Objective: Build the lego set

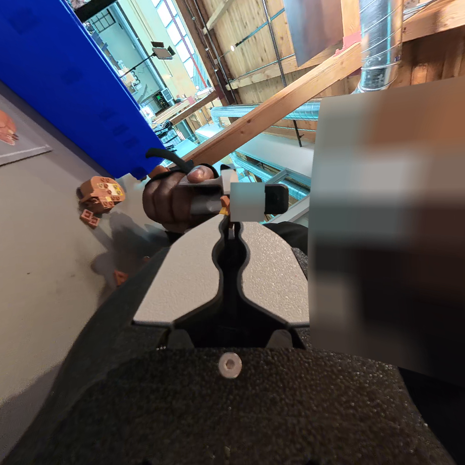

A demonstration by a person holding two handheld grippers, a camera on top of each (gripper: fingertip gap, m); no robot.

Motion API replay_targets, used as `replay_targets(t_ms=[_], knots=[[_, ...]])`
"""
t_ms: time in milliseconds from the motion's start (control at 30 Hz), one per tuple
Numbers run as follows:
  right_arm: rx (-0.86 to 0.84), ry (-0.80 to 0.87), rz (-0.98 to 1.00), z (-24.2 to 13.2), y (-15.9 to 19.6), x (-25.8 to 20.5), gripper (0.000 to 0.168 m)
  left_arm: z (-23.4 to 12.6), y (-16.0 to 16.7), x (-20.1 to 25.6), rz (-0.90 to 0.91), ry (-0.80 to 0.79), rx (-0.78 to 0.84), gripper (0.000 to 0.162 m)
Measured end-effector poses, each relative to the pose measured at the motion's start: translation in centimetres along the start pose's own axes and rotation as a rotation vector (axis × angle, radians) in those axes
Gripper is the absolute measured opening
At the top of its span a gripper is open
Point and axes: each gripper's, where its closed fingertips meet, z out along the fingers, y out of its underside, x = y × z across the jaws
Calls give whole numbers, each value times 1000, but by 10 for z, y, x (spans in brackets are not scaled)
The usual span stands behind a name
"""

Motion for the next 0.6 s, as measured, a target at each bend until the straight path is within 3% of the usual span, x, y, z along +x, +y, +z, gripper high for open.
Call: replay_targets(t_ms=[600], knots=[[79, 28, -80, -4, -15, -3, 22, 8, 6, 12, -21, 109, -7, 4]])
